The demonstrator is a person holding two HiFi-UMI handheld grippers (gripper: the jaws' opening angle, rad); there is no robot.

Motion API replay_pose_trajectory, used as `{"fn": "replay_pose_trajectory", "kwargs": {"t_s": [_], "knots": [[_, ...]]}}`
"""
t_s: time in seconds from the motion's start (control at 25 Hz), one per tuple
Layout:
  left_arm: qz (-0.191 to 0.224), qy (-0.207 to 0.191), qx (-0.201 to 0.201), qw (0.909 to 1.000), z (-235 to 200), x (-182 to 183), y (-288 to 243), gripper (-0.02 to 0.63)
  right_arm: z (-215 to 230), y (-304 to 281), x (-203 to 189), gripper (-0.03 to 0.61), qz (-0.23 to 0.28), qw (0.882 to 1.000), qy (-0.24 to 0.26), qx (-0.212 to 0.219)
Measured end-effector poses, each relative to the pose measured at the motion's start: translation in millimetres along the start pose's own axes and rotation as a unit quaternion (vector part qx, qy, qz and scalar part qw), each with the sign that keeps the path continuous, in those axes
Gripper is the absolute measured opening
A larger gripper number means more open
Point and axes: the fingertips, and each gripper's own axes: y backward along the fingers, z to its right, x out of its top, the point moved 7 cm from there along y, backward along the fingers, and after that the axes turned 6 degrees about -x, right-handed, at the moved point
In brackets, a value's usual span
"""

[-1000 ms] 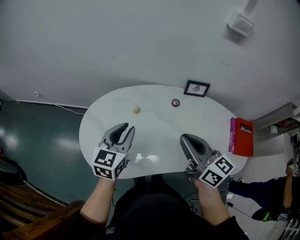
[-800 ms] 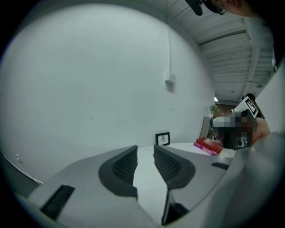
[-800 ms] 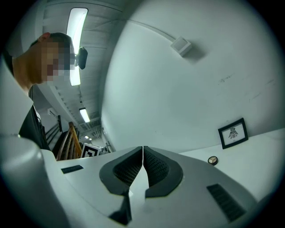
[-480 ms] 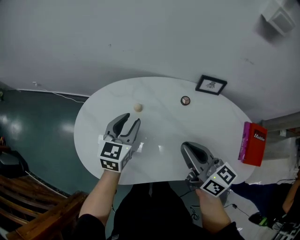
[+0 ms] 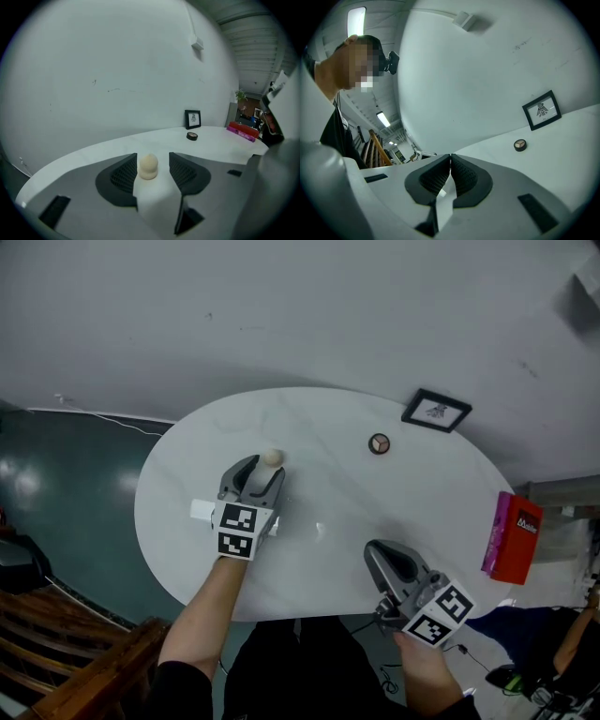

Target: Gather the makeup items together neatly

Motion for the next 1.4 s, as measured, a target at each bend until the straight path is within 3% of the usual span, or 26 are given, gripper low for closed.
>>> {"fn": "replay_pose_trajectory", "kwargs": {"t_s": [0.28,0.44,0.92,1.08,1.4], "knots": [[-0.033,0.010,0.007,0.9994,-10,-9,-27,0.214,11,4,-1,0.035,-0.001,1.000,-0.014,-0.017],[-0.037,0.006,0.011,0.9993,-11,-7,-30,0.150,13,8,4,0.035,0.008,1.000,-0.017,-0.023],[-0.016,-0.017,-0.017,0.9996,30,10,16,0.146,-18,19,19,0.035,0.027,1.000,0.001,-0.013],[-0.021,-0.025,-0.017,0.9993,45,-7,37,0.146,-30,20,14,0.035,0.025,1.000,0.006,-0.003],[-0.029,-0.006,-0.013,0.9995,53,-48,55,0.146,-45,23,-5,0.035,0.001,0.999,0.033,-0.010]]}}
